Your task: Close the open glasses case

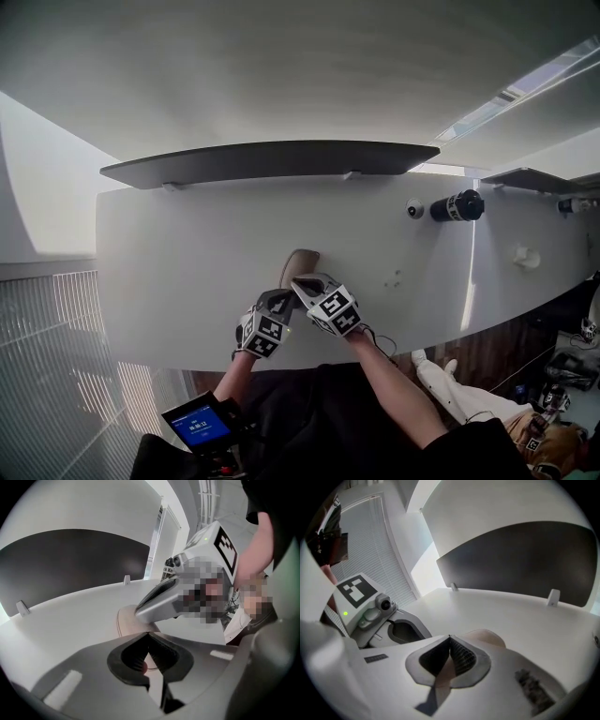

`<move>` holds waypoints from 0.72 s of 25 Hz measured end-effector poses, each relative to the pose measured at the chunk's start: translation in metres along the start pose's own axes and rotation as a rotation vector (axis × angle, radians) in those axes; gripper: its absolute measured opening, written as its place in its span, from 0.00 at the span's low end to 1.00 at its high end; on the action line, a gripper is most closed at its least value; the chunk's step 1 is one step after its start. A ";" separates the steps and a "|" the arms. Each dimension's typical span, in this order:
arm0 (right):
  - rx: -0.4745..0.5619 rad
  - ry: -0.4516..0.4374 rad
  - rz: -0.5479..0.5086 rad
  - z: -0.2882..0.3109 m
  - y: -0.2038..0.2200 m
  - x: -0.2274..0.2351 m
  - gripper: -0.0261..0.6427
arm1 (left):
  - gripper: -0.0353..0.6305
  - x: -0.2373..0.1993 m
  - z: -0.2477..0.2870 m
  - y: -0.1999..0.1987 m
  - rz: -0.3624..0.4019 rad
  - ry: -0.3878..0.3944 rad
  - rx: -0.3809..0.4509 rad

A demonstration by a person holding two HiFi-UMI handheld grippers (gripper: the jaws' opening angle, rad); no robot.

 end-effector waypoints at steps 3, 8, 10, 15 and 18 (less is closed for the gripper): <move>0.044 0.057 0.053 -0.033 0.020 0.008 0.05 | 0.07 0.000 0.001 -0.001 -0.021 -0.010 0.004; -0.007 0.150 0.125 -0.086 0.086 0.017 0.05 | 0.07 0.001 0.001 0.003 -0.051 -0.034 0.020; 0.003 0.174 0.165 -0.108 0.101 0.018 0.05 | 0.07 0.000 -0.002 -0.001 -0.134 -0.054 0.060; 0.025 0.192 0.188 -0.134 0.118 0.022 0.05 | 0.06 0.001 0.003 -0.014 -0.348 -0.145 0.191; 0.039 0.185 0.182 -0.140 0.117 0.027 0.05 | 0.06 0.006 0.011 -0.022 -0.378 -0.207 0.198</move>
Point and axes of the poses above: the fingertips, and each gripper's own axes: z forward along the fingers, x to its right, y out of its underside, the point moved 5 cm from there along -z, backward along the fingers, and after that the axes turned 8 degrees about y, right-handed, at the moved point
